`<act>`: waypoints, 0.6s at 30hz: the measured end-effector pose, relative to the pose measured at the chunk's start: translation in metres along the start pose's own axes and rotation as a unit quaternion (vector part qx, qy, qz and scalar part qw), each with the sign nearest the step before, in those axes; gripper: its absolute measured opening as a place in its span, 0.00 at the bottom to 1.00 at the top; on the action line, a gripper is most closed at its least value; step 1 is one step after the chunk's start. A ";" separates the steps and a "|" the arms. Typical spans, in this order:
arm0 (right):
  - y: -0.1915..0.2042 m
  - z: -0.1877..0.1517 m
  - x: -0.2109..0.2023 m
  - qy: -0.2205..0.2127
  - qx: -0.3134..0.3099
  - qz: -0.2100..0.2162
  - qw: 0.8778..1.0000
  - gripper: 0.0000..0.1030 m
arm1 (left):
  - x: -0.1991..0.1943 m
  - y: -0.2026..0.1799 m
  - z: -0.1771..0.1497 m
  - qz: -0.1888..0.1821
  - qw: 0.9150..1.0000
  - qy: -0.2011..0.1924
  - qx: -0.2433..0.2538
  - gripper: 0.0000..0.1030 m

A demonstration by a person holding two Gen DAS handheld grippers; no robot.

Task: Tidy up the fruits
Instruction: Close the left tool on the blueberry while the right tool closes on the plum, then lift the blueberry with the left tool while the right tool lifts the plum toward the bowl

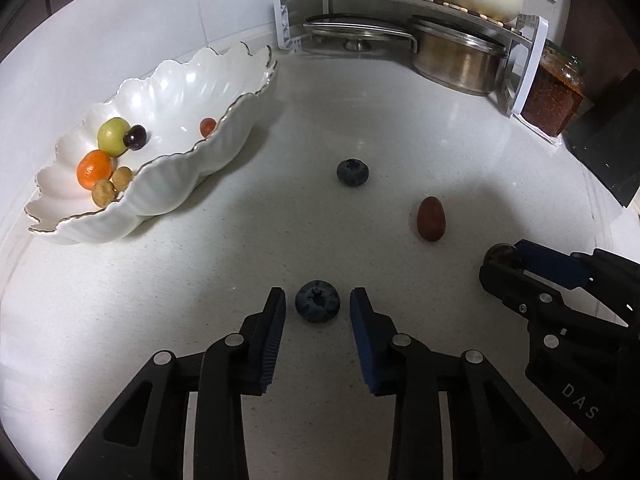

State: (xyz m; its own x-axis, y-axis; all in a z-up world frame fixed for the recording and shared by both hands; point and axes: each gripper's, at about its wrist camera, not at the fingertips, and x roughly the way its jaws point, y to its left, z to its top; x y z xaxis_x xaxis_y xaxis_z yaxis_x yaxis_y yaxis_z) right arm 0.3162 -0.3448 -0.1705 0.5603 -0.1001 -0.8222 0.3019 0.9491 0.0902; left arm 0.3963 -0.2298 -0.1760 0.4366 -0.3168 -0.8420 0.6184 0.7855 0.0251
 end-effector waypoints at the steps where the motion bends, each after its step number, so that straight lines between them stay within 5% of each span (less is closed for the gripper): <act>1: 0.001 0.000 0.000 0.000 -0.003 0.000 1.000 0.30 | 0.000 0.000 0.000 -0.002 1.000 0.000 -0.001 0.26; 18: 0.009 0.002 -0.014 -0.018 -0.016 0.004 1.000 0.29 | -0.021 0.006 -0.001 -0.004 1.000 -0.018 -0.024 0.23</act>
State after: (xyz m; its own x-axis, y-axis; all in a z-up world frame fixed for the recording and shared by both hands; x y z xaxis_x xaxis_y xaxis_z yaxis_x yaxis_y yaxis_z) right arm 0.3127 -0.3355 -0.1575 0.5899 -0.1032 -0.8009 0.2729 0.9589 0.0774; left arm 0.3906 -0.2178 -0.1587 0.4558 -0.3407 -0.8223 0.5895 0.8077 -0.0080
